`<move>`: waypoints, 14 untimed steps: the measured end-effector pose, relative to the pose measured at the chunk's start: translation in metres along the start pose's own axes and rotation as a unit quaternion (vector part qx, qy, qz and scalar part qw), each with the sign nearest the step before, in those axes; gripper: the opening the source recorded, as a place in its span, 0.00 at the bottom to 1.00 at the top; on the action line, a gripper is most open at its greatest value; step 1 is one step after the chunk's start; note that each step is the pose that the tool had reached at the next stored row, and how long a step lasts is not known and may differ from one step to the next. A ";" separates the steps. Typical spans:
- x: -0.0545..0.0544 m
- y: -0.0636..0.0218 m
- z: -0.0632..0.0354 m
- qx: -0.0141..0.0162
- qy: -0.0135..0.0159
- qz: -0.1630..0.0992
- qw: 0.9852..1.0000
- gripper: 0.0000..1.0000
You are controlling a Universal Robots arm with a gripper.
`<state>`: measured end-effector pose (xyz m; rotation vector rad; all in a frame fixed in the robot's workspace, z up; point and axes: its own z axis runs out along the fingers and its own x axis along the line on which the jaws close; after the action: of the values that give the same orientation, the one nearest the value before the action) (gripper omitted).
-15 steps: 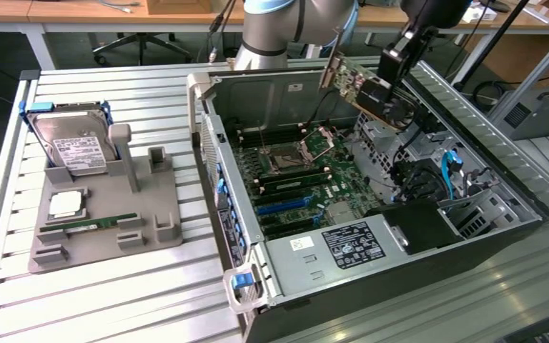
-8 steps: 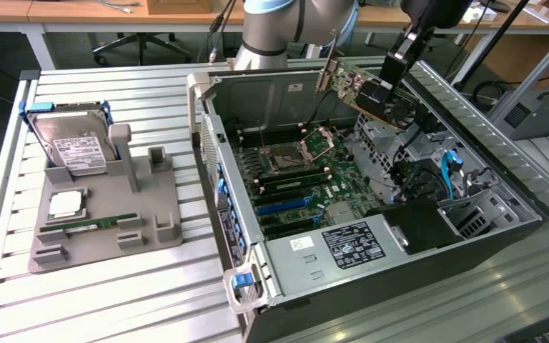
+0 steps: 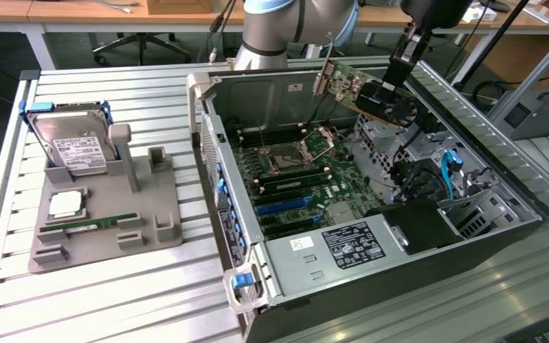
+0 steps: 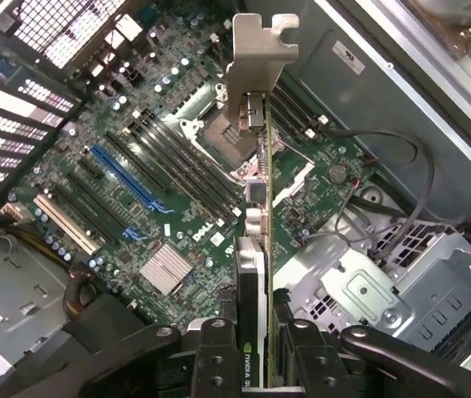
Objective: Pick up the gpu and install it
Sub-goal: 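Insert the gpu into the slot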
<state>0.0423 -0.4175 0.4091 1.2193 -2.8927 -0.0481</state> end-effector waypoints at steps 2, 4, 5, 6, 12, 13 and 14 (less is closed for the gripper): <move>0.000 0.0000 0.0001 0.000 0.001 -0.014 1.000 0.27; 0.000 0.0000 0.0001 0.000 0.001 -0.033 0.999 0.27; 0.000 0.0000 0.0002 0.000 0.002 -0.044 0.999 0.27; 0.000 0.0000 0.0003 0.000 0.002 -0.051 0.999 0.27; 0.000 0.0000 0.0003 0.001 0.005 -0.090 0.996 0.27; 0.000 0.0000 0.0004 0.003 0.007 -0.100 0.995 0.27; 0.000 0.0000 0.0004 0.003 0.008 -0.105 0.994 0.27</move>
<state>0.0424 -0.4175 0.4087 1.5133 -2.7405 -0.0295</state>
